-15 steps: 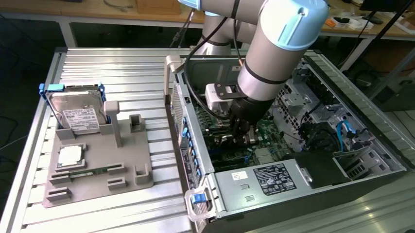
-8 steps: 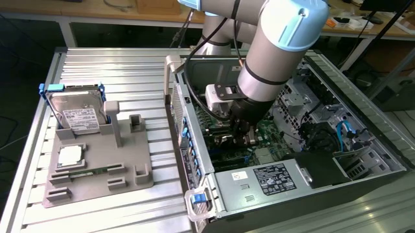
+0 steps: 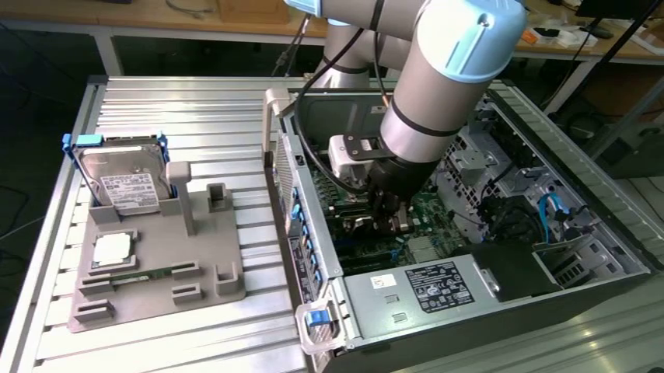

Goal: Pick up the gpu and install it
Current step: 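Insert the gpu into the slot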

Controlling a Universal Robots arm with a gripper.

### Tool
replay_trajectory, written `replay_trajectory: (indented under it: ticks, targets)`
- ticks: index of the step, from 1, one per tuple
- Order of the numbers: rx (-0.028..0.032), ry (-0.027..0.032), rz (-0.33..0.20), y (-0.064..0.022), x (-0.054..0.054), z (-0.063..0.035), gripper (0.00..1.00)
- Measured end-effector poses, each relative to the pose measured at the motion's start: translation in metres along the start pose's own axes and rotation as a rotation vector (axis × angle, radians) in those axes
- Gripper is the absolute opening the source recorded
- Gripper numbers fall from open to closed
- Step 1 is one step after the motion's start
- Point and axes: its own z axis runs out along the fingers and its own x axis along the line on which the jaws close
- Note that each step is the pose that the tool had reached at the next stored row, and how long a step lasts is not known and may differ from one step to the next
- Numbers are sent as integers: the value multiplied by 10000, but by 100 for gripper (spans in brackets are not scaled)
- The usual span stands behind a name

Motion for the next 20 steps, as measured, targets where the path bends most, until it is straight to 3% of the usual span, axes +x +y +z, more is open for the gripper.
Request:
replay_trajectory:
  ticks: [20]
  targets:
    - [-1,3,1,1,-1,-20,27]
